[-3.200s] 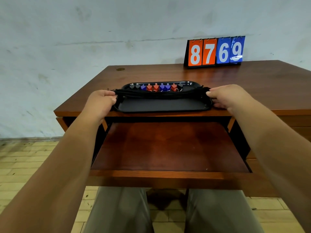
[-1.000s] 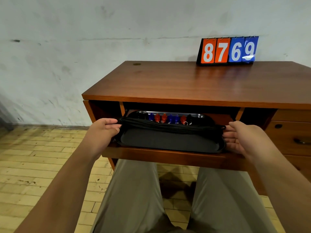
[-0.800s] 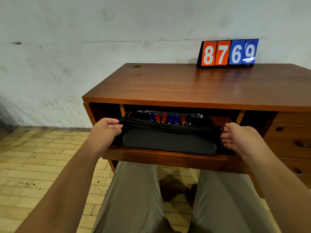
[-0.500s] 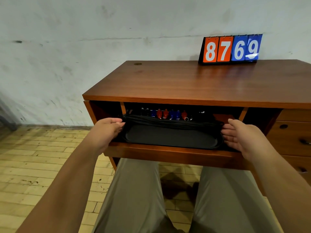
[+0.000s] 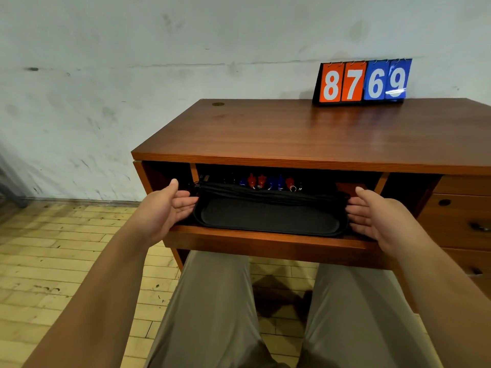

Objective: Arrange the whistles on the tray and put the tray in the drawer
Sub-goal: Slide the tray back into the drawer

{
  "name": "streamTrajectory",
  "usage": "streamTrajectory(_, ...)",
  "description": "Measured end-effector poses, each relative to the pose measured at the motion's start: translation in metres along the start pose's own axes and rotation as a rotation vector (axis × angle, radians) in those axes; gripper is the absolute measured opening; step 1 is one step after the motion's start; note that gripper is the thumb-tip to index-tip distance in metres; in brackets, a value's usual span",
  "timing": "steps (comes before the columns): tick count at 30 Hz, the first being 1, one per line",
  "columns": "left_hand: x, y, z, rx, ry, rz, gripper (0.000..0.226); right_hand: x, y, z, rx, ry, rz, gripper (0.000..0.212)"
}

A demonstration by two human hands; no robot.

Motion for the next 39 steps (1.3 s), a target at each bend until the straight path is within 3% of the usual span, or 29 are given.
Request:
streamTrajectory(9,-0.003,-0.003,-0.002,0.059,-0.044,0.0,0.069,0.0,-0.001,-0.001,0.073,0.005,-0.026,0.059)
streamTrajectory(13,-0.008,-0.001,0.005,0.077,-0.042,-0.009,0.059,-0.001,0.008,0.006,-0.048,-0.007,0.064,0.052)
streamTrajectory(17,-0.015,0.022,0.014,-0.107,-0.256,-0.263,0.034,-0.002,0.036,0.019,-0.175,0.114,0.278,0.026)
streamTrajectory(21,-0.015,0.068,0.005,-0.126,-0.327,-0.455,0.024,0.002,0.075,0.017,-0.104,0.152,0.404,0.021)
streamTrajectory(24,-0.006,0.099,-0.007,0.03,-0.577,-0.615,0.027,0.001,0.1,0.009,0.055,0.269,0.518,0.026)
streamTrajectory(28,0.021,0.113,-0.024,0.181,-0.951,-0.824,0.043,-0.006,0.124,-0.004,0.208,0.494,0.741,0.048)
streamTrajectory(33,0.046,0.123,-0.036,0.158,-1.001,-0.903,0.071,-0.04,0.129,-0.016,0.301,0.82,0.972,0.062)
streamTrajectory(39,0.065,0.11,-0.035,0.17,-1.048,-1.018,0.079,-0.062,0.119,-0.014,0.284,0.918,1.137,0.068)
Point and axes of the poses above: each hand's wrist, its own y-axis away from the middle knuckle, its own z-axis out of the back of the hand, x = y × z, the point moved 3 cm from there along -y, towards the middle knuckle, and after that the axes turned 13 degrees about -x, right-handed, at the moved point
